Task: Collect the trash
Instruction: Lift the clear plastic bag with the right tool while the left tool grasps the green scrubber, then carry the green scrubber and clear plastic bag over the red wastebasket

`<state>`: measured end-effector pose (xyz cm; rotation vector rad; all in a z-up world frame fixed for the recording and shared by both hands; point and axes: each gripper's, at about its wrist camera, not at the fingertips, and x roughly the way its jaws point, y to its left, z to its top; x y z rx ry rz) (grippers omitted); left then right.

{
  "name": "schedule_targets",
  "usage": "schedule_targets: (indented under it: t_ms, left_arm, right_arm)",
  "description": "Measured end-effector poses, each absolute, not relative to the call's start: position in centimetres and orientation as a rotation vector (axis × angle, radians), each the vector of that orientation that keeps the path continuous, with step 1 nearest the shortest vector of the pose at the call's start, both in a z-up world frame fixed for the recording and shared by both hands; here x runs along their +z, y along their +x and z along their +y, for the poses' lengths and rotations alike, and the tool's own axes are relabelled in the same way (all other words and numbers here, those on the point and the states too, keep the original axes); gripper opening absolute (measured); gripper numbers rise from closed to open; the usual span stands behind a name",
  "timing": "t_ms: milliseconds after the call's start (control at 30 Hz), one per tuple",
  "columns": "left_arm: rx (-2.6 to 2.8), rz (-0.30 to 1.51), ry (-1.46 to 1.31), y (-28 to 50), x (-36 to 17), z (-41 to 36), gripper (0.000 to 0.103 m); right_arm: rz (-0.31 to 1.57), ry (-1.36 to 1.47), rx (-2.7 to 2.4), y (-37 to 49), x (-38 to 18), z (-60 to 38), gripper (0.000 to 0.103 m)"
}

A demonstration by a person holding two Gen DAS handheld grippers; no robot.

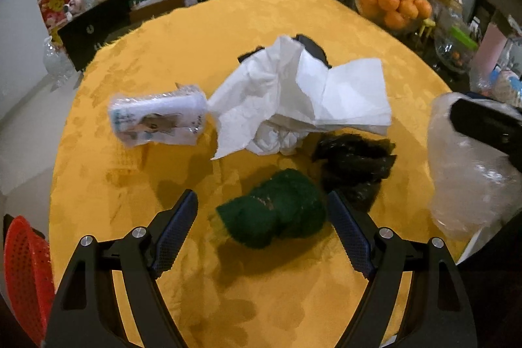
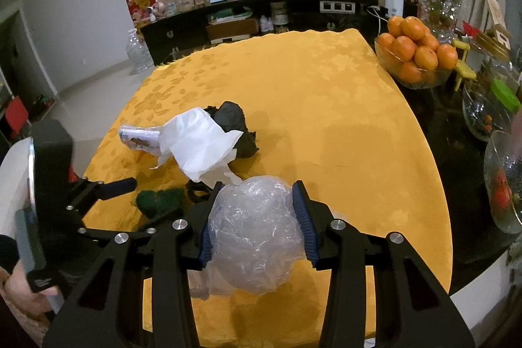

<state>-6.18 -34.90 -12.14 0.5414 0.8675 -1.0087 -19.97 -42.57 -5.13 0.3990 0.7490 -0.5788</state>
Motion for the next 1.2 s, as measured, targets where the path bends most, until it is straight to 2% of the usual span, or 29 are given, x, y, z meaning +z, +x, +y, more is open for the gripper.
schedule_targets:
  t_ms: [167, 233, 400, 967, 1200]
  left_arm:
    - [-0.986, 0.878, 0.521, -5.6, -12.6, -35.4, 0.077]
    - [-0.995, 0.884, 0.525, -5.7, -12.9, -35.4, 0.062]
    - [-1.006, 0.883, 0.529, -5.8, -12.9, -35.3, 0.055]
    - [-0.922, 0.714, 0.267, -3.2, -3.0, -27.6, 0.054]
    - [-0.804, 0.658, 0.222, -1.5, -0.9, -25.2, 0.054]
  right_arm:
    - [0.753, 0.411, -0.590, -20.2, -5.4, -43.0, 0.041]
    - [0.752, 0.415, -0.593, -20.3, -5.5, -43.1, 0.041]
    - [0.742, 0.421, -0.596, -20.4, -5.4, -43.4, 0.041]
    - [0.658, 0.426, -0.581, -19.6, -3.6, -42.8, 0.041]
    - [0.632, 0.389, -0.558, -17.4, -2.2, -41.6, 0.041]
